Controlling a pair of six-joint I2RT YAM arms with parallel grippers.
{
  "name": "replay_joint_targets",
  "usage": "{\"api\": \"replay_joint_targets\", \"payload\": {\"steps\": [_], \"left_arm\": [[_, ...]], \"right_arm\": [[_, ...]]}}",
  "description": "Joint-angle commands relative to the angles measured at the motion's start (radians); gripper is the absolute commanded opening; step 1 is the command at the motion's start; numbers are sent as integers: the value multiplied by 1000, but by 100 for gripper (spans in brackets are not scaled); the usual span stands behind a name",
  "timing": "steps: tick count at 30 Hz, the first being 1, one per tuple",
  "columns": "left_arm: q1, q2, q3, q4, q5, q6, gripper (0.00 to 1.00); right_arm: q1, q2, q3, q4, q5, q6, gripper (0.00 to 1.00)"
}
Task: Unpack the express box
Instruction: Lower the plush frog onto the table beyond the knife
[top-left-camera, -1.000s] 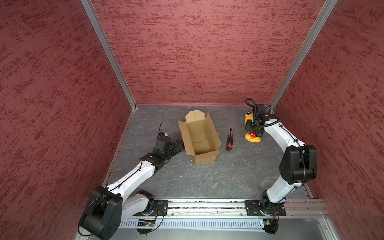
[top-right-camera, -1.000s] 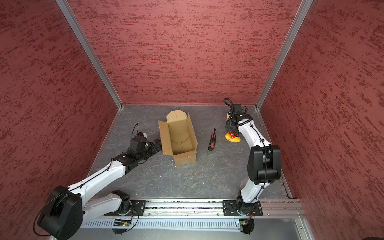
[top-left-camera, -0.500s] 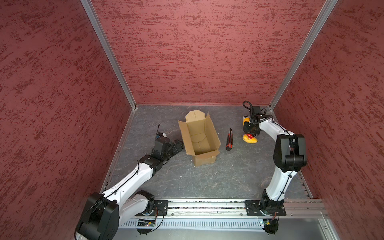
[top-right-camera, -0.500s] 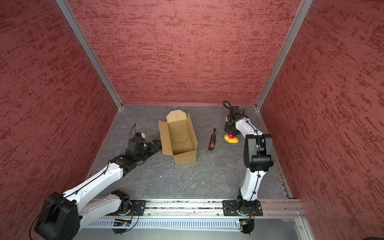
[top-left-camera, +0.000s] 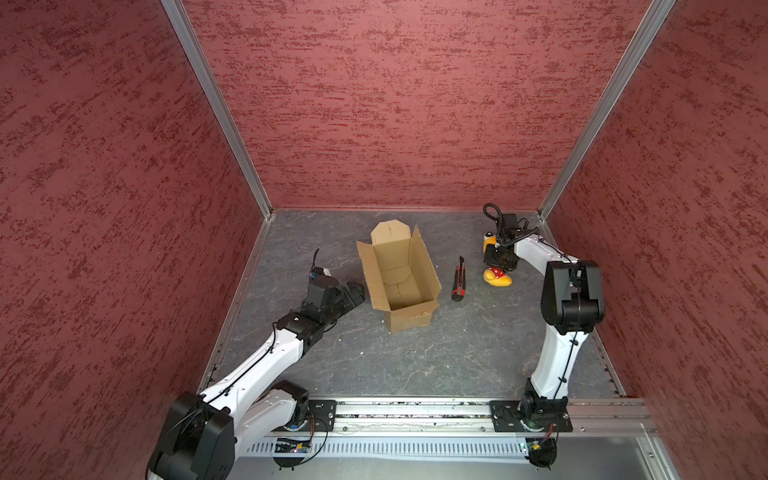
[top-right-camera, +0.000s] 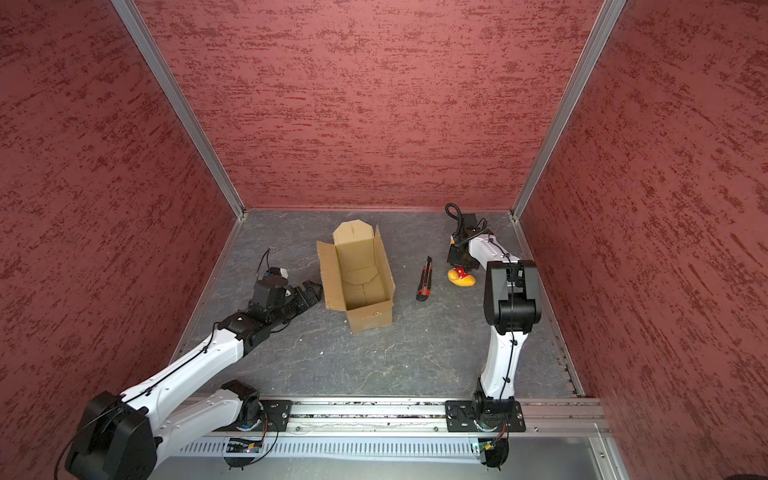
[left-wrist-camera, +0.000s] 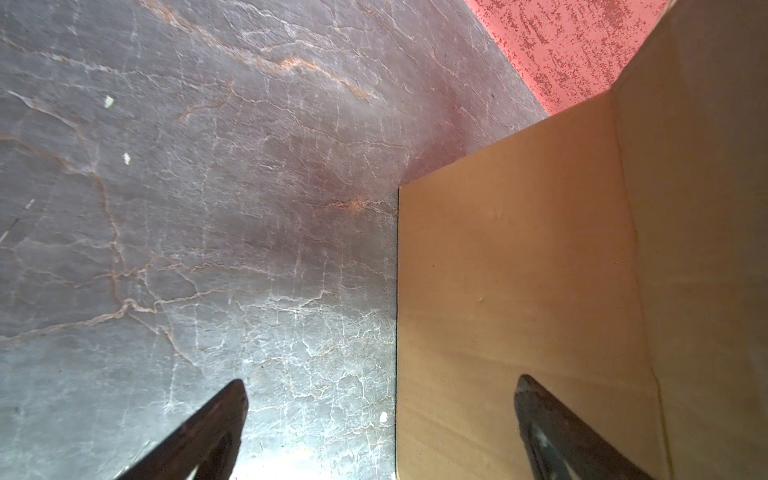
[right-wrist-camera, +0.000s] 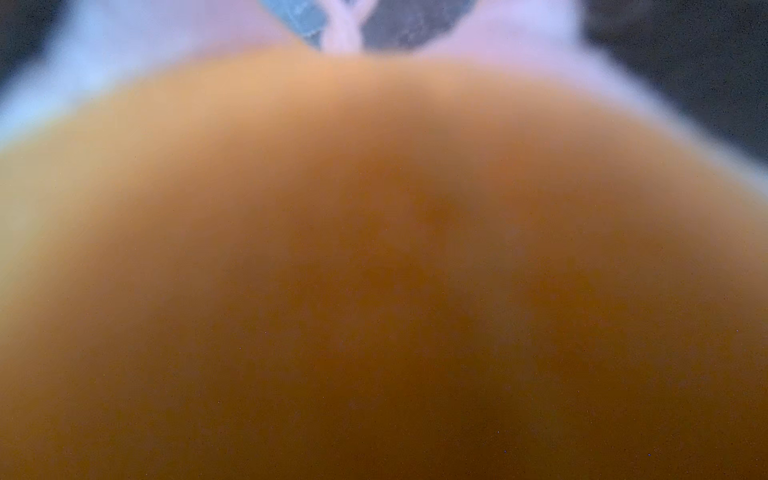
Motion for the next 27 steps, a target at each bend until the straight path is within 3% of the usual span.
{"api": "replay_joint_targets", "payload": {"steps": [1,17,27], "left_arm": [[3,-10,-14,-4,-9,0,100],[3,-6,-9,-8,0,6,100],[3,-4,-10,-9,0,6,100]], "right_arm": [[-9,15,27,19,-8,-13,16],[-9,54,1,32,-25,-13,23],[-9,71,-5,34,-25,-14,38]]}}
